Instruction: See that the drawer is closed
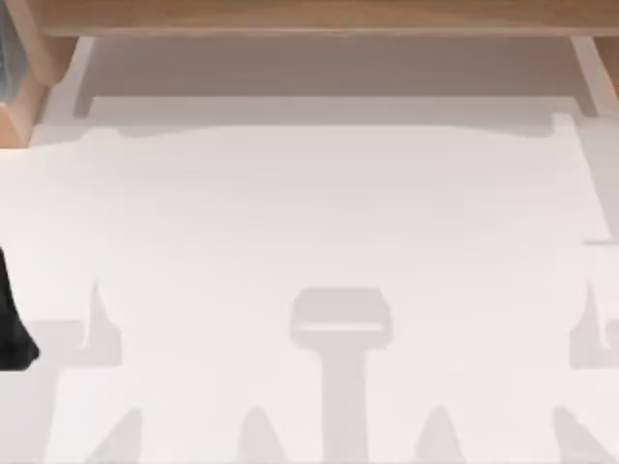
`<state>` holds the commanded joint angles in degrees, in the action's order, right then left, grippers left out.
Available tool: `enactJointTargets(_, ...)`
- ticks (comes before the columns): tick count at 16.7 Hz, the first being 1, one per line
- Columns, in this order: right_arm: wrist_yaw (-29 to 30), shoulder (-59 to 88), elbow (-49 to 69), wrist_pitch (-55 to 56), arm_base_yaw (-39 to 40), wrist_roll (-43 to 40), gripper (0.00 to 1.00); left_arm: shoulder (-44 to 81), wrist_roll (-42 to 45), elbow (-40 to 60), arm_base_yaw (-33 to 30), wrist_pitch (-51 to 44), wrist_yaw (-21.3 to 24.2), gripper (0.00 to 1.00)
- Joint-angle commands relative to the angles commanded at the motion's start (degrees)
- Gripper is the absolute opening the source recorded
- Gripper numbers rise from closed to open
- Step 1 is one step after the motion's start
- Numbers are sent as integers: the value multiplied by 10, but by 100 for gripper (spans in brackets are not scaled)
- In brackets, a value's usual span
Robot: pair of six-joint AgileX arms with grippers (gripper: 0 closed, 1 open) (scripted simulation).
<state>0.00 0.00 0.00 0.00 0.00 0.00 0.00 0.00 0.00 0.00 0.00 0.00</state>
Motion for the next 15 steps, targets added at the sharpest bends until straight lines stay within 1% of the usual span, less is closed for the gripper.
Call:
enactJointTargets(3,-8,8,4,8,-8,0,100,0,0,0,0,0,0,100)
enactJointTargets(5,-39,40,18,38,-39,0,100,0,0,0,0,0,0,100)
enactJointTargets(8,-115,133,48,109,-116,1,100,0,0,0,0,0,0,100)
enactJointTargets(15,-330,437,130,308,-333,6,100,0,0,0,0,0,0,100)
